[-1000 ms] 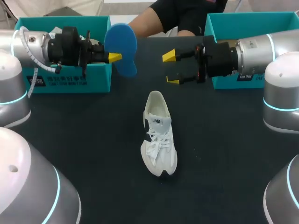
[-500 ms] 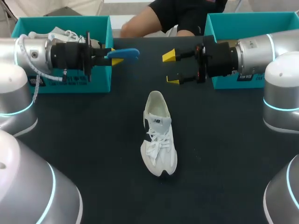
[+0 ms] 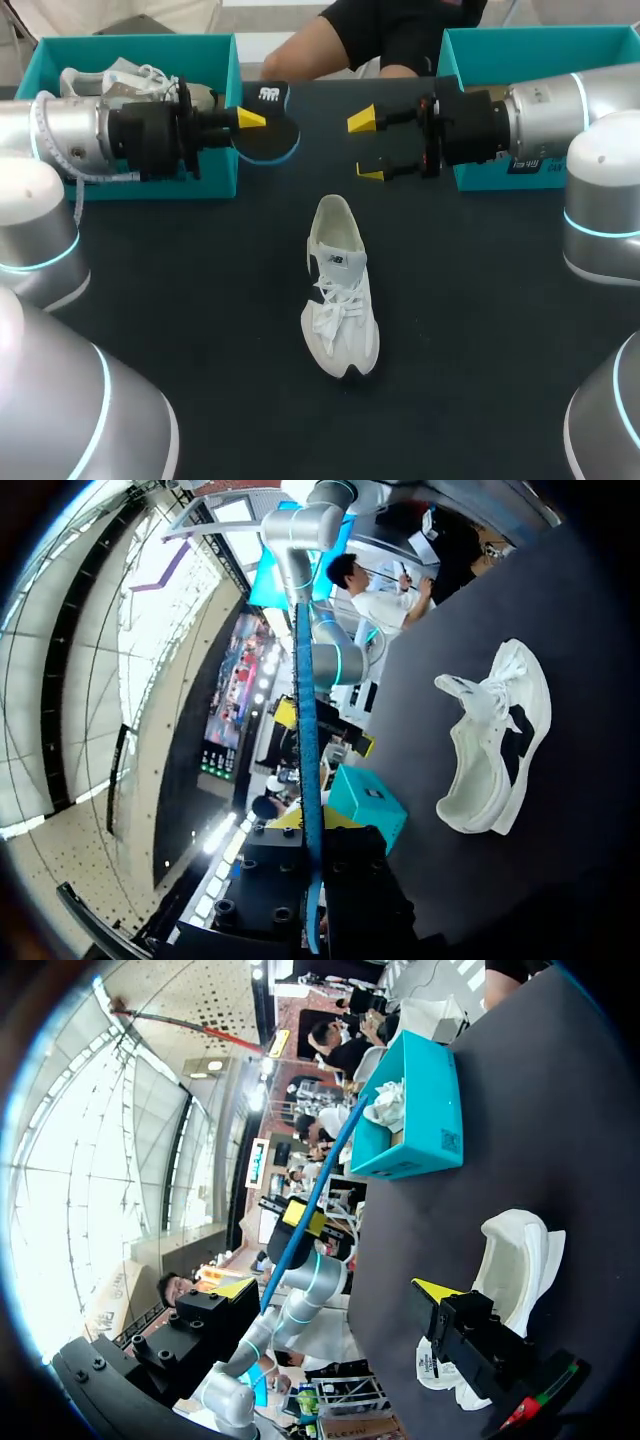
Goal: Take the shoe out of the shoebox, open the shoe tongue, remove and reinsert the insole, then place the shoe into the shoebox
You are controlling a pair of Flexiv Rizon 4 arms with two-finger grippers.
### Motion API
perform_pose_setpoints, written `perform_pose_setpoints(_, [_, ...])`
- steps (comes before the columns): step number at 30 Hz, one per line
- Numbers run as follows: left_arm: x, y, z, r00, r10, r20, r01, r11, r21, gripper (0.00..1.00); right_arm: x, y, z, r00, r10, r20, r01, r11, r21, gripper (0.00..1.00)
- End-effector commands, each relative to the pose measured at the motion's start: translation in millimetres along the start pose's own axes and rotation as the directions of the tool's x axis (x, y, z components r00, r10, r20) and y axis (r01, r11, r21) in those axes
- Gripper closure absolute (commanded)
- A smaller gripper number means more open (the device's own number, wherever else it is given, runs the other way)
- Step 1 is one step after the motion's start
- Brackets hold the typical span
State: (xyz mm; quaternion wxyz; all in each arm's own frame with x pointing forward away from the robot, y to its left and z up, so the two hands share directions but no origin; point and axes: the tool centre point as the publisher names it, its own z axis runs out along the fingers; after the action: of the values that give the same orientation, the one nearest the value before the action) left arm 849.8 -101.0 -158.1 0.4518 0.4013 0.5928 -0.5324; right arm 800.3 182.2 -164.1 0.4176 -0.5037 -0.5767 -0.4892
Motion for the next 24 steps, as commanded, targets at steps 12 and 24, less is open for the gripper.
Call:
perform_pose_setpoints(12, [5.0, -2, 4, 0.975, 0.21, -0.072, -0.21, 0.978, 0.013, 1.0, 0.0, -2.3, 16, 1.0, 0.001, -0.017, -0.001, 1.0, 0.009, 0.0])
perform_pose_setpoints(24, [9.9, 6, 26, 0.925, 0.373, -0.069, -0.371, 0.928, 0.044, 1.0, 6.0, -5.4, 41, 1.0, 0.02, -0.023, -0.019, 0.998, 0.059, 0.0])
